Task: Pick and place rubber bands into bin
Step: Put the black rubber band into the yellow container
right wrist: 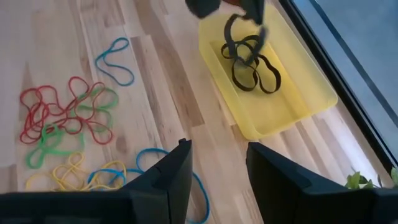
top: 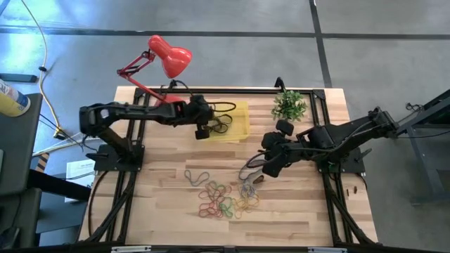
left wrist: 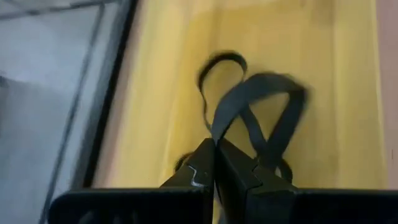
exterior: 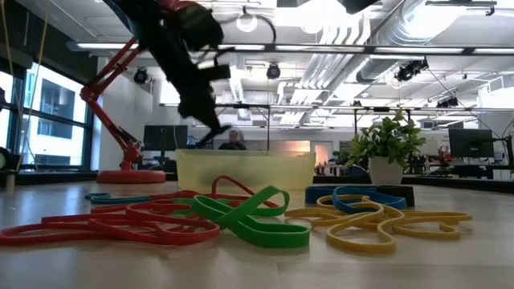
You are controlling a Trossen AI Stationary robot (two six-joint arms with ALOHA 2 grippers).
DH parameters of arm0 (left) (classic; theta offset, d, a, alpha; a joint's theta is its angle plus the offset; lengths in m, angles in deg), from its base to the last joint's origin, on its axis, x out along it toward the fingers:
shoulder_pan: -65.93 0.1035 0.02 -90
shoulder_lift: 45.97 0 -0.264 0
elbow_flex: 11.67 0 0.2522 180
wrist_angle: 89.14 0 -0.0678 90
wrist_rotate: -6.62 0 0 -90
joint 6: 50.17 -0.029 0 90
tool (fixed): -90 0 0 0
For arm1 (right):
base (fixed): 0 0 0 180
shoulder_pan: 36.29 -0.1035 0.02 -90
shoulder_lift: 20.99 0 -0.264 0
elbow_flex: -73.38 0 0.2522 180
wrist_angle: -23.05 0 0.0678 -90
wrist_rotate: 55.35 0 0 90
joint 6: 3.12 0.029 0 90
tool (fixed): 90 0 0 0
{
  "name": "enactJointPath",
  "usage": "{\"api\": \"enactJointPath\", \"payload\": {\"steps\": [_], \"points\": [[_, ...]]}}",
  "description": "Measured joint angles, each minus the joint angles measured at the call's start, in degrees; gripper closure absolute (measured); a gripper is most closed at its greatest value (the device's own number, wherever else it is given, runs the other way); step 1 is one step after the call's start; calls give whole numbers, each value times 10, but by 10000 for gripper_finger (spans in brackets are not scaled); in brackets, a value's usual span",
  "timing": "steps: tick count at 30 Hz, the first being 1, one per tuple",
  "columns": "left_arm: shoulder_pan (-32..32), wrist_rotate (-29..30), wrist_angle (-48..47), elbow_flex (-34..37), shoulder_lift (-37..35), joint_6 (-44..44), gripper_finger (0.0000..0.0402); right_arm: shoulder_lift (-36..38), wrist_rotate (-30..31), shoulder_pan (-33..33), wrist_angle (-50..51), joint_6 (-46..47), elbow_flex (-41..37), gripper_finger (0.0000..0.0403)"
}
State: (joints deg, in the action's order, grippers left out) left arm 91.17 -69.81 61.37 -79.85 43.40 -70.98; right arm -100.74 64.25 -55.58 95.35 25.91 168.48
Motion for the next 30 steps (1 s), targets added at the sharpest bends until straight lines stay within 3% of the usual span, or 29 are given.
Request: {"api": "enactJointPath", "payload": {"steps": [5,12,18,23,26,30], "points": [[-3,-13,29,0,27,-4,379,0,-1,0,0,14,0,261],[-4,1,55,-1,20,-17,298,0,-4,0,0,23,0,261],[-5,-51,50,-1,20,-19,236,0,-22,0,3,22,-9,261],[-10,-149,29,-1,-8,-14,216,0,-120,-14,-9,21,-103,261],[-32,-163,-1,-1,-41,-14,219,0,-178,-33,-95,21,-187,261],[-78,-157,-50,-1,-99,-15,230,0,-193,-54,-233,27,-280,261]]}}
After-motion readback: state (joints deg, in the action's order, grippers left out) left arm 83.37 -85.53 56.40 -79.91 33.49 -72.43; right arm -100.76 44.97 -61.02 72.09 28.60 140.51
